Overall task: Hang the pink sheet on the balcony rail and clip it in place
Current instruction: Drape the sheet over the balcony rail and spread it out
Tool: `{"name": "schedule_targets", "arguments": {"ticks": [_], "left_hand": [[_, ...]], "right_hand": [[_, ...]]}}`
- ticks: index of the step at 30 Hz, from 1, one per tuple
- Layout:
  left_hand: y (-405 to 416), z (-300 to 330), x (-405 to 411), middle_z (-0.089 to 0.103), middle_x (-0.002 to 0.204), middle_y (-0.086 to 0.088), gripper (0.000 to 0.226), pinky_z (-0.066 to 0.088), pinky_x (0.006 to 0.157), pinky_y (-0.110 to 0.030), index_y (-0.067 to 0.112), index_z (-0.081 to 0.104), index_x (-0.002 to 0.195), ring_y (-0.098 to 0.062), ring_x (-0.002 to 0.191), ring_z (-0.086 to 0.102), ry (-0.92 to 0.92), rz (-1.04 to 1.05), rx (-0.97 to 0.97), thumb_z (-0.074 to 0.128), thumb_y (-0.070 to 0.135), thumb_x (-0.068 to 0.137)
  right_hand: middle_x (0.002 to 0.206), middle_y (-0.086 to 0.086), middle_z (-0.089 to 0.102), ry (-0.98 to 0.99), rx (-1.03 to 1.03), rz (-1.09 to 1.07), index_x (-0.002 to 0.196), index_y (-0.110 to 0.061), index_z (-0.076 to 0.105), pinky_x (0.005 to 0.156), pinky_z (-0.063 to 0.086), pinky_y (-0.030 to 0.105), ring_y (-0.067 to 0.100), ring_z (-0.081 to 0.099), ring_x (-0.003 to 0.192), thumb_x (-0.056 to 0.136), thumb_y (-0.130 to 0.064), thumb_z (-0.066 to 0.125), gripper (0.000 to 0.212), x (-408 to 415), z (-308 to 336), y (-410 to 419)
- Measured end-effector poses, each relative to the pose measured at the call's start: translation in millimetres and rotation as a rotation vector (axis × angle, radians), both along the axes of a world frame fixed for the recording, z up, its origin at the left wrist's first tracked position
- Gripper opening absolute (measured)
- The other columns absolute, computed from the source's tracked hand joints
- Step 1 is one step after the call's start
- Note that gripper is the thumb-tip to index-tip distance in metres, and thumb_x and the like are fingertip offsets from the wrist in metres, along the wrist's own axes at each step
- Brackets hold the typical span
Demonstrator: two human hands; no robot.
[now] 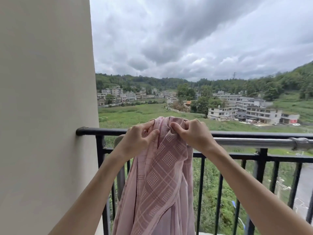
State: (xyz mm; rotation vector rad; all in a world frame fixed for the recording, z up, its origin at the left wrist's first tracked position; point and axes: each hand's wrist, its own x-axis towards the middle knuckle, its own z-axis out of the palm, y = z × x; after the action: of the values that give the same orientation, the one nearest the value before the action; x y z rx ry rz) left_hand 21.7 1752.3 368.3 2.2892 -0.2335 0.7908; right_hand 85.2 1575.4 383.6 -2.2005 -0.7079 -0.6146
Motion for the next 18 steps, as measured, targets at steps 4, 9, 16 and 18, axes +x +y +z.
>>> {"name": "schedule_targets", "arguments": {"ticks": [4,9,16,18], "left_hand": [[-19,-34,-12,0.048,0.135,0.008,0.051,0.025,0.1,0.0,0.015,0.044,0.136,0.0,0.126,0.04,-0.239,0.095,-0.067,0.058,0.026,0.089],[-30,-76,-30,0.031,0.149,0.007,0.08,0.032,0.111,-0.038,0.029,0.022,0.143,-0.007,0.135,0.032,-0.218,-0.008,-0.38,0.062,0.045,0.076],[-44,-112,-39,0.062,0.116,0.0,0.092,0.053,0.08,-0.017,0.018,0.034,0.132,-0.004,0.1,0.063,0.115,-0.139,-0.539,0.084,0.04,0.057],[-43,-113,-40,0.064,0.111,0.0,0.09,0.053,0.085,-0.023,0.015,0.041,0.129,-0.009,0.1,0.063,0.139,-0.042,-0.498,0.085,0.04,0.054]], "right_hand": [[0.094,0.003,0.068,-0.212,0.129,0.028,0.096,-0.007,0.063,0.081,0.049,0.026,0.018,0.062,0.087,0.091,-0.028,0.058,0.022,-27,-53,-5],[0.115,-0.003,0.061,0.014,0.467,0.305,0.13,-0.011,0.047,0.09,0.051,0.024,0.003,0.062,0.097,0.093,-0.012,0.054,0.038,-51,-109,-8],[0.124,0.0,0.061,0.59,0.623,0.709,0.122,-0.024,0.054,0.097,0.047,0.026,0.008,0.058,0.114,0.097,-0.003,0.039,0.035,-54,-141,5],[0.119,-0.003,0.064,0.656,0.591,0.723,0.126,-0.015,0.055,0.099,0.044,0.028,0.016,0.057,0.115,0.095,0.005,0.038,0.041,-50,-151,5]]}}
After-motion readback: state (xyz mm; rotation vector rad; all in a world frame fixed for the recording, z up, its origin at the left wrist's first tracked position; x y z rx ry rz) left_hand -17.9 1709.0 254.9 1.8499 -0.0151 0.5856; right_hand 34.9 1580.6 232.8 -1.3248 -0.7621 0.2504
